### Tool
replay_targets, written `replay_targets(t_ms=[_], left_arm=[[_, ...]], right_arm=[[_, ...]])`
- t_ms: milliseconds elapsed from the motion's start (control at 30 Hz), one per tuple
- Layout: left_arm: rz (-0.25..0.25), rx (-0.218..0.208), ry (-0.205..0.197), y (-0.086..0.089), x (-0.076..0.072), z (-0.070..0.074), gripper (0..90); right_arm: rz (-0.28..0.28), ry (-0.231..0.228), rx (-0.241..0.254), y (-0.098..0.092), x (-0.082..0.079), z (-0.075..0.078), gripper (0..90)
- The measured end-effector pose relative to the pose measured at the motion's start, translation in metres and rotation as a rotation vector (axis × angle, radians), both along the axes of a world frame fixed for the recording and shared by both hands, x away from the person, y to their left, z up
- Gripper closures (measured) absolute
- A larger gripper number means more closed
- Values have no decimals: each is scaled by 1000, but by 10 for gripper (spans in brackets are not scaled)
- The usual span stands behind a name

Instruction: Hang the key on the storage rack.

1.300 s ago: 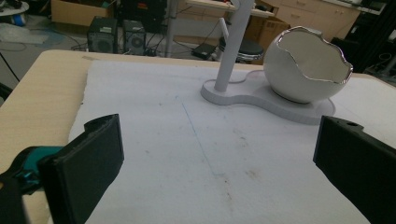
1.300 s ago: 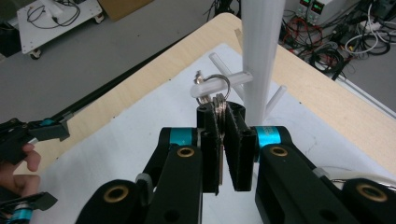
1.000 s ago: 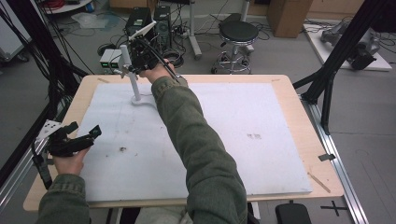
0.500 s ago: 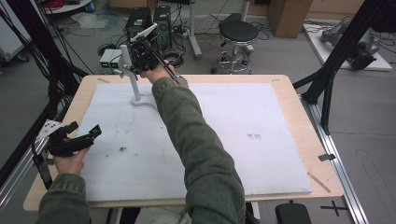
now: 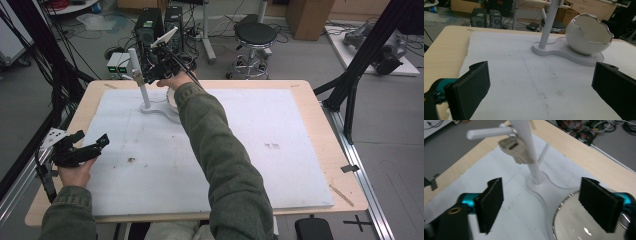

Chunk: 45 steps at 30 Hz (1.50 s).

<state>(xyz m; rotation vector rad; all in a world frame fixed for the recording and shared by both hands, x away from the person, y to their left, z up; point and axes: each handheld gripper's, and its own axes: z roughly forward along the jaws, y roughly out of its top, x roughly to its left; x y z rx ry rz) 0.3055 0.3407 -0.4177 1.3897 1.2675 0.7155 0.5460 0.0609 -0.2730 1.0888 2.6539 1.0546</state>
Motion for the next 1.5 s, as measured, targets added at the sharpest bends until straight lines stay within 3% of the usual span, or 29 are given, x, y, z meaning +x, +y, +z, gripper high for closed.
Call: replay_targets(t_ms=[67, 200, 267, 400, 600, 700, 833, 967, 1167, 1400, 1500], left_arm=[[2, 4, -1, 1, 0, 0, 22], [3, 8, 2, 0, 0, 0, 22], [3, 13, 2, -1, 0, 0, 22], [-1, 21, 4, -1, 0, 0, 22], [1, 22, 4, -2, 0, 0, 22], [1, 23, 5, -2, 0, 0, 22], [0, 27, 5, -2, 0, 0, 22], [3, 29, 7, -2, -1, 0, 22], [1, 35, 8, -2, -1, 0, 22], [-7, 40, 10, -3, -1, 1, 22], [-7, 41, 13, -4, -1, 1, 22]], right_arm=[[-22, 8, 3, -6, -1, 0, 118], [-22, 18, -7, -20, -6, -1, 85], [-26, 8, -16, -27, -8, -1, 6], [-42, -33, -27, -40, -14, -1, 6], [13, -67, -47, -58, -26, 2, 6], [32, -84, -33, -66, -32, 5, 6], [19, -94, -29, -78, -38, 6, 6], [16, -106, -61, -90, -44, 5, 6], [-26, -106, -31, -116, -49, 4, 6], [-64, -114, -24, -144, -56, -2, 6], [-72, -107, -42, -154, -60, -6, 6]])
